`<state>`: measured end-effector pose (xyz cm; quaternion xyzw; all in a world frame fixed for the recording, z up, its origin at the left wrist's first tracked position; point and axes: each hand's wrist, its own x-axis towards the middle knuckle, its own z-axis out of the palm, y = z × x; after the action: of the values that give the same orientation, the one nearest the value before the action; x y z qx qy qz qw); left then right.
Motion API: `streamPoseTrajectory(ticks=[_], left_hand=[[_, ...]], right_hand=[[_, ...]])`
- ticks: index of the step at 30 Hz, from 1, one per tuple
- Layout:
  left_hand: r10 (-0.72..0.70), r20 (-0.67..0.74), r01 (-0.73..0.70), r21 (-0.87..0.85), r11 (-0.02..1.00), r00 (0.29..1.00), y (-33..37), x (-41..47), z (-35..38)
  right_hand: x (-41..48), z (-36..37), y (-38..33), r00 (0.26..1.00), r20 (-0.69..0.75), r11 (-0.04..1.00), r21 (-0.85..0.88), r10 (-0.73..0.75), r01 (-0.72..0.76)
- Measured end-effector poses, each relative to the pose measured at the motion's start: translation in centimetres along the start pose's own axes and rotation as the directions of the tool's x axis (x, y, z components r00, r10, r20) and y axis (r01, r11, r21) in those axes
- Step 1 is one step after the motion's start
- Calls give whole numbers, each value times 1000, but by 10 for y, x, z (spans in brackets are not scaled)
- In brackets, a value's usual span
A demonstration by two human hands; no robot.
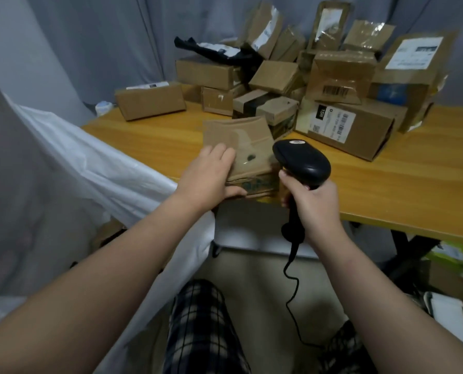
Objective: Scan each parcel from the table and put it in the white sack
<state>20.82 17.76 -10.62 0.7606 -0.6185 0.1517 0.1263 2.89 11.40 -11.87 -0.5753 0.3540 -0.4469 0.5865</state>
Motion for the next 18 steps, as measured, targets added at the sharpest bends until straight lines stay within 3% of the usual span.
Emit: streamPoseTrajectory(ticks=[4,8,10,12,14,15,16,17,18], left_hand=[[34,120,-57,196,979,992,25,-8,13],[44,75,-71,413,908,996,32,-9,18],[66,71,-89,402,911,995,33,-8,15],[62,21,-65,212,975,998,33,-8,4],[-69,-117,40,-238,970,991,35,-7,-13],[-182,-125,95,-510,855,975,38,-6,-22],[-276,-76,138,-722,678,958,42,-6,-29],[-331,7,190,-830,524,944,45,-4,-32],[-348,74,234,-864,446,935,47,-4,-32]], right_hand=[[-17,-15,-3,999,-40,1000,-4,13,-13],[-29,-33,-5,995,-89,999,10,33,-32],[-35,-42,-7,995,-92,1000,14,24,-23],[-38,-52,-11,995,-100,1000,-7,-4,3],[-38,-62,-14,992,-120,998,-39,-48,44],[-38,-65,-16,989,-130,996,-57,-73,66],[-37,-67,-17,986,-135,994,-75,-94,85],[-37,-68,-17,985,-132,991,-91,-111,99],[-37,-68,-18,985,-123,989,-103,-121,109]])
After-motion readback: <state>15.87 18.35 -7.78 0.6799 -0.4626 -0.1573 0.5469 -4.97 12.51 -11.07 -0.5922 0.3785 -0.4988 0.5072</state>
